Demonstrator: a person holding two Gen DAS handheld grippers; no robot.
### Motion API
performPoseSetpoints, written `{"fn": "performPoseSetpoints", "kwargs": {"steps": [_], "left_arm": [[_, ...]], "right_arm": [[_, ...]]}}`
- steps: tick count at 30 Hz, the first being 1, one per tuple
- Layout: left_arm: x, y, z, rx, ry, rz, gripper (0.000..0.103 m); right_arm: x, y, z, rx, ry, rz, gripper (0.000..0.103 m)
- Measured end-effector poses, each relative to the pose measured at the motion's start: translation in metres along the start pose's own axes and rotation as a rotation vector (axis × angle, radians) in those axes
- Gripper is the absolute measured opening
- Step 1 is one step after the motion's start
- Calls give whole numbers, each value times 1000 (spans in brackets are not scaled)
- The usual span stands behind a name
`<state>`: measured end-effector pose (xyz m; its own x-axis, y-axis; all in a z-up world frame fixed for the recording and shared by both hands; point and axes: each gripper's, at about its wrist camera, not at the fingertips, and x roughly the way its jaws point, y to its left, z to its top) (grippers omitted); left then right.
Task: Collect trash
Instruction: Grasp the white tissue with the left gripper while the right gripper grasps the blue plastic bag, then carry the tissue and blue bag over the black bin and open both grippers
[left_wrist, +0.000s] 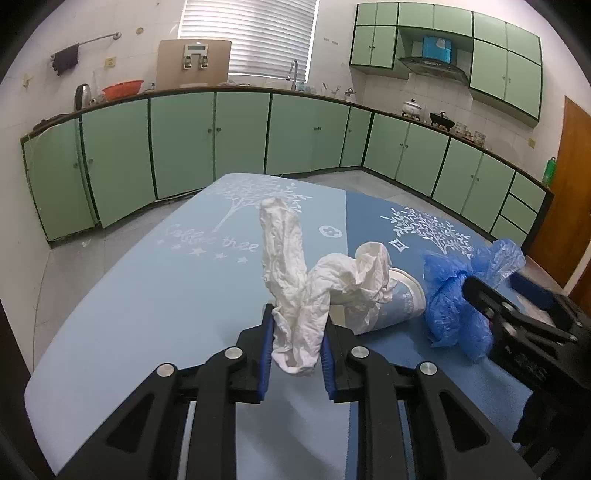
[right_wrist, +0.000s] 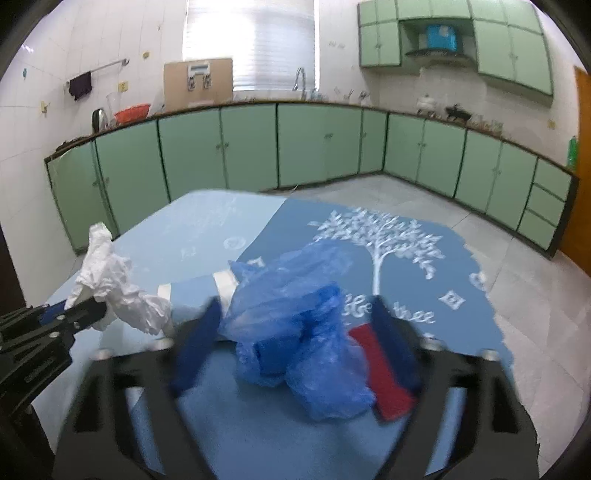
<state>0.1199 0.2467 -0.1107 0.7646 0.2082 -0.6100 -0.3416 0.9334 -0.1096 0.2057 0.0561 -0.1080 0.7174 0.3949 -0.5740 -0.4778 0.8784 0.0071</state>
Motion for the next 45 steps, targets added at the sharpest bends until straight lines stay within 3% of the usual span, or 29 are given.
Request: {"fn": "performPoseSetpoints", "kwargs": {"steps": [2,4,5,6,20,27,45], "left_arm": [[-2,-3,-1,-5,2,-2,22],[-2,-4,-1,-6,5,-6,22],[-3,-6,-1,-2,6,-7,22],[-2,-7,-1,2,6,-8,22],[-41,-31,17,42,-64,-38,22],[-69,-56,26,66,-101,-94,22],[-93,-140,15,177,-94,-228,22]], "right_arm": [[8,2,0,-4,29,16,58],[10,4,-3,-10,51,35,40],[9,6,-5,-18,59,46,24],[7,7,-7,-29,62,53,15],[-74,-10,12,-6,-48,94,12],[-117,-32,17,35,-100,90,12],[-191,-95,-6,103,-155,-18,12]]}}
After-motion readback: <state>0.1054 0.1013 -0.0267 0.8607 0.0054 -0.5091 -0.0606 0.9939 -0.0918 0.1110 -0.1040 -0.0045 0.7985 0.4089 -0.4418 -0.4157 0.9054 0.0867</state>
